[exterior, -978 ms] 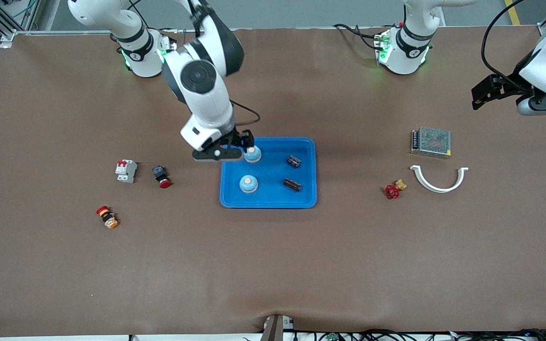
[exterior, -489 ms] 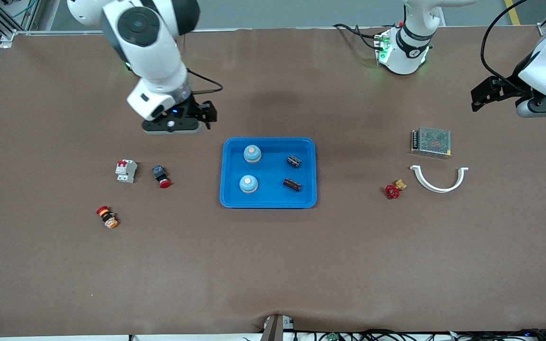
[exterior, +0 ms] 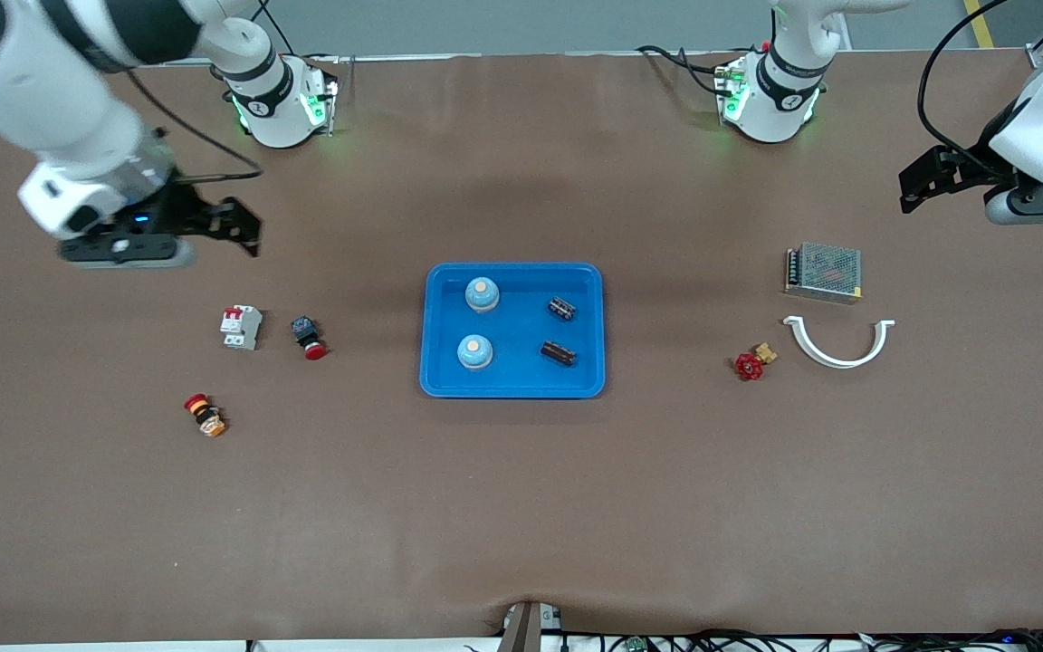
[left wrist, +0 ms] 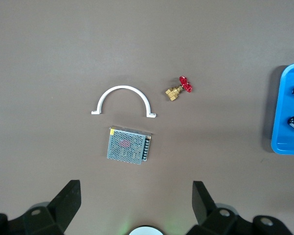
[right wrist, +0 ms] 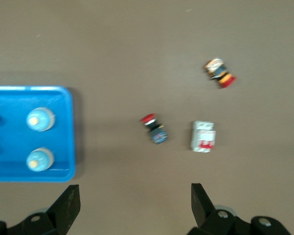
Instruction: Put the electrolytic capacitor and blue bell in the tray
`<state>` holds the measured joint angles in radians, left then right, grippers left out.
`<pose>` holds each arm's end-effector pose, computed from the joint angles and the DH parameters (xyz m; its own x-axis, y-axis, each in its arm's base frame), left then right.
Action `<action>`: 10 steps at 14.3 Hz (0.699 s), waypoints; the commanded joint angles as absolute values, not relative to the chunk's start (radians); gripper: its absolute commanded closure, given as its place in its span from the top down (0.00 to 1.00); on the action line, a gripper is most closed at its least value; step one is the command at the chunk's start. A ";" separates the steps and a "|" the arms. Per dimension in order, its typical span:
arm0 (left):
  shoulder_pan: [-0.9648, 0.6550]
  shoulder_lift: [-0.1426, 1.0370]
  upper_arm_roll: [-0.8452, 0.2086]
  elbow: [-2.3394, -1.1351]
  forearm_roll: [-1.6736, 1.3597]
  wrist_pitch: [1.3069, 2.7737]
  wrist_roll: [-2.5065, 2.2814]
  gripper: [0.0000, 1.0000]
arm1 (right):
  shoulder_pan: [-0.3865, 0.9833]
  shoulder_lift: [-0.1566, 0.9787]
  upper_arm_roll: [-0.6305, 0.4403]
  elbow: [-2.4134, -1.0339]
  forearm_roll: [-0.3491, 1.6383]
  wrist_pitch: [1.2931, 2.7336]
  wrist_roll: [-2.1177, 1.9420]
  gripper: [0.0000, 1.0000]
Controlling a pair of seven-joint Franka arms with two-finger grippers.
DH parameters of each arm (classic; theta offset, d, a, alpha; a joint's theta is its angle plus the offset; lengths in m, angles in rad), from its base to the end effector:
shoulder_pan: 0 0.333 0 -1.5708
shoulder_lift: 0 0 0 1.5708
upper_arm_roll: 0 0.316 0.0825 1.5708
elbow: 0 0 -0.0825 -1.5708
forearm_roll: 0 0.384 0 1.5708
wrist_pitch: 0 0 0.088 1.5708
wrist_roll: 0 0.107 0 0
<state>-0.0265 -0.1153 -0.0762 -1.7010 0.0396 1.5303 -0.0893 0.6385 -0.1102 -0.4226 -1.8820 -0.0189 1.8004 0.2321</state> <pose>0.5103 -0.0505 0.6214 0.9986 -0.0108 -0.0511 -0.0135 -0.9985 -0.0531 0.5230 0.1043 0.5505 0.9999 -0.0104 0.0125 -0.0100 -0.9995 -0.0303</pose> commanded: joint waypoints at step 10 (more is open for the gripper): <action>-0.035 -0.114 -0.077 -1.698 0.046 1.536 -0.100 1.00 | 0.078 0.017 -0.092 -1.663 -0.018 1.769 0.003 1.00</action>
<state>-0.0283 -0.1150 -0.0767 -1.7014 0.0396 1.5303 -0.0893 0.1369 -0.0613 -0.1448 -1.7767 -0.0184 1.8071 0.0131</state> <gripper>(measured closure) 0.000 0.000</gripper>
